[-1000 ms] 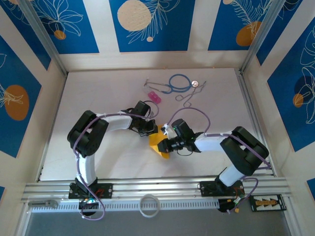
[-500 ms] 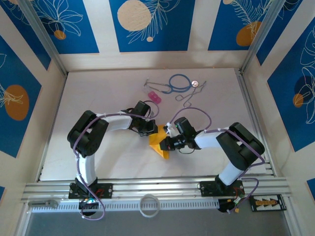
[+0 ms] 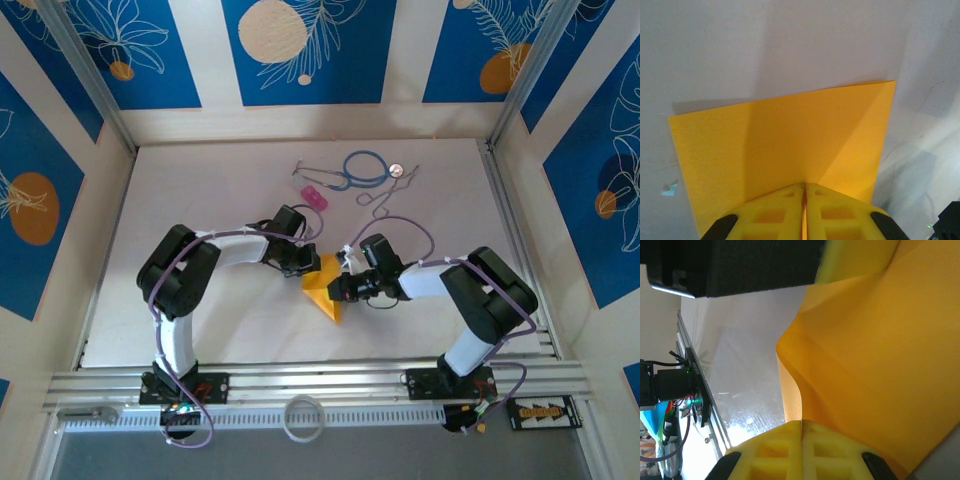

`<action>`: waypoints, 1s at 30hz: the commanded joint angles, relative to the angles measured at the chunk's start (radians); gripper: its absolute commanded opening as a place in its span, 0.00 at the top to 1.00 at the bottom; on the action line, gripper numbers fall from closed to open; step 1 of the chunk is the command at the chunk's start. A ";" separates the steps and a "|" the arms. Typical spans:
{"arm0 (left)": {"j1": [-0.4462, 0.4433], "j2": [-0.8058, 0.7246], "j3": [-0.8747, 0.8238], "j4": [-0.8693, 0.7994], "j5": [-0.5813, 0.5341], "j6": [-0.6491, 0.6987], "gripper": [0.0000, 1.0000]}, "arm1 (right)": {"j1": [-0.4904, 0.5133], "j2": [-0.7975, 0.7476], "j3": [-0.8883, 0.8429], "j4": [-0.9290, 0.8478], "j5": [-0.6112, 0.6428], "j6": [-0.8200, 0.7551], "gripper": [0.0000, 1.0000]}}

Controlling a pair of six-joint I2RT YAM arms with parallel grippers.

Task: Fold a paper plane with a square sheet of paper (pick it up from the middle)
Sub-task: Third fold the triangle at the center of the table.

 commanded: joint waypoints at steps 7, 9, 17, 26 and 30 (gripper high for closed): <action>0.008 0.015 -0.010 -0.049 -0.019 0.011 0.90 | -0.008 0.041 0.052 -0.077 0.011 -0.032 1.00; 0.009 0.014 -0.011 -0.050 -0.020 0.013 0.90 | -0.007 0.043 0.056 -0.084 0.018 -0.034 1.00; 0.008 0.015 -0.011 -0.051 -0.020 0.010 0.90 | -0.007 0.040 0.065 -0.113 0.039 -0.050 1.00; 0.008 0.016 -0.009 -0.048 -0.020 0.008 0.90 | -0.007 0.038 0.070 -0.126 0.051 -0.055 1.00; 0.008 0.014 -0.011 -0.046 -0.019 0.006 0.90 | -0.007 0.033 0.070 -0.132 0.062 -0.055 0.99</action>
